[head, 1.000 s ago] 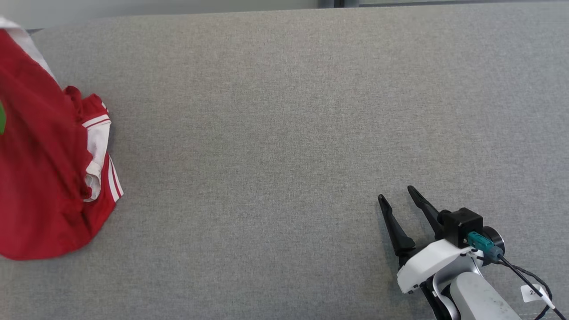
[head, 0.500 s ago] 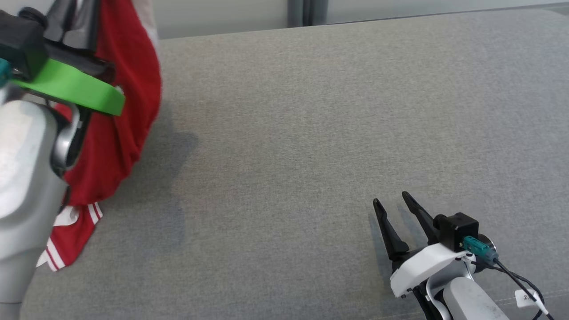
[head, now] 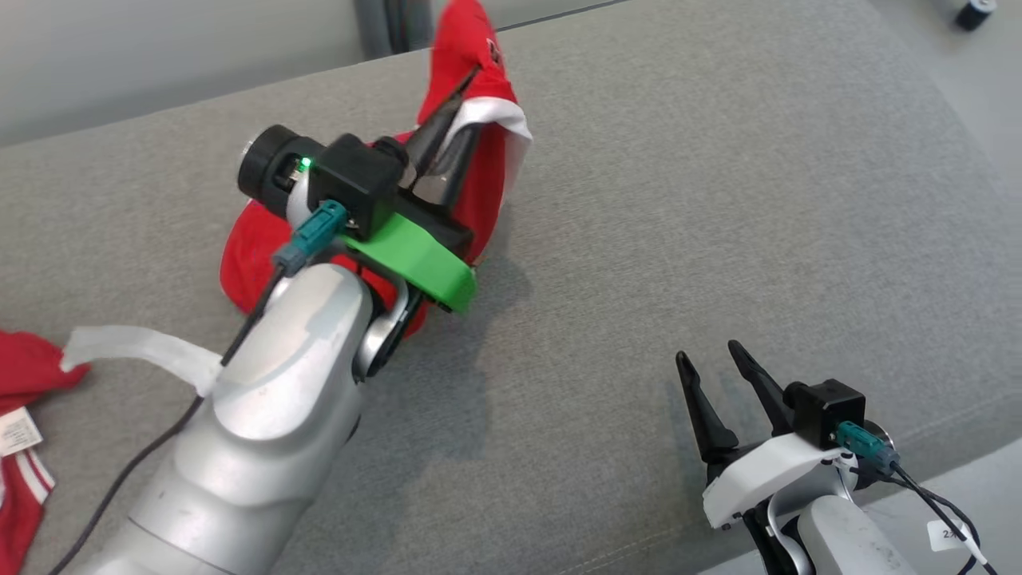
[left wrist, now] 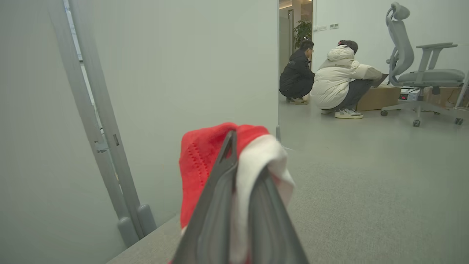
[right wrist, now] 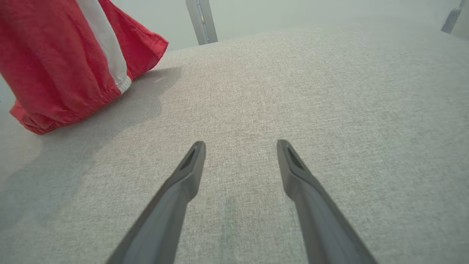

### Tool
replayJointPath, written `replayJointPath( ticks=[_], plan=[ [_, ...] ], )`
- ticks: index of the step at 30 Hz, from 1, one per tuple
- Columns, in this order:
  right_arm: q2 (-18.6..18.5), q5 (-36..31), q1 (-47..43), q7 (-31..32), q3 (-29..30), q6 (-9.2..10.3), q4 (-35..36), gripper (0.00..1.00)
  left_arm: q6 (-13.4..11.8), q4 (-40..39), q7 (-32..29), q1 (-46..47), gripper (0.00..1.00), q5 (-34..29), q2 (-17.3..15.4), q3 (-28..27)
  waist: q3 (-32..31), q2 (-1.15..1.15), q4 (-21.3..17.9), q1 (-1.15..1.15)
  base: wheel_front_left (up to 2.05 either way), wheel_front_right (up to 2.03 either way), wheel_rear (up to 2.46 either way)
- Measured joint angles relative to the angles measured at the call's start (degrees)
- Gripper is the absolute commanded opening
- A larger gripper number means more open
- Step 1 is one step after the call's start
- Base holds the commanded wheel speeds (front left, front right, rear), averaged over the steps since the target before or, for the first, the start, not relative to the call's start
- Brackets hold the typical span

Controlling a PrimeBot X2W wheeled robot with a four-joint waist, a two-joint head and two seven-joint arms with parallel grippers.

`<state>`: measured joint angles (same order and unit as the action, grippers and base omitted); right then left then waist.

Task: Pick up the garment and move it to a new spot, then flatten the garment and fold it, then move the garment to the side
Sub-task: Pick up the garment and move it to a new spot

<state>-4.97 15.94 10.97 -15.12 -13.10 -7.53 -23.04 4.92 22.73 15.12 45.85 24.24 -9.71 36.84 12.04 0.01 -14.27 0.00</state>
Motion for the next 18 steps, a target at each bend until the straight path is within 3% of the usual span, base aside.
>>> replayJointPath(
  ticks=[6, 7, 8, 18],
  plan=[
    [0.37, 0.13, 0.12, -0.01, -0.09, 0.00, 0.07, 1.00, 1.13, 7.37, 0.00, -3.14, 0.02, -2.38, 2.12, -1.44, 0.74, 0.00, -4.55, 0.00, 0.00, 0.00, 0.00],
    [0.46, 0.19, 0.16, -0.01, -0.07, 0.00, 0.07, 1.00, 1.14, 8.65, 0.00, -3.61, 0.62, -2.63, 2.13, -1.85, 0.89, 0.00, -5.11, 0.00, 0.00, 0.00, 0.00],
    [0.51, 0.20, 0.16, 0.00, 0.02, 0.00, 0.07, 1.00, 1.15, 9.83, 0.00, -4.03, 1.00, -2.94, 2.11, -2.32, 1.04, 0.00, -5.56, 0.00, 0.00, 0.00, 0.00],
    [0.70, 0.15, -0.04, -0.01, 0.24, 0.01, 0.02, 1.00, 1.05, 11.45, 0.00, -11.70, 1.00, -6.04, 1.40, -9.65, 0.92, 0.00, -3.89, 0.00, 0.00, 0.00, 0.00]
  ],
)
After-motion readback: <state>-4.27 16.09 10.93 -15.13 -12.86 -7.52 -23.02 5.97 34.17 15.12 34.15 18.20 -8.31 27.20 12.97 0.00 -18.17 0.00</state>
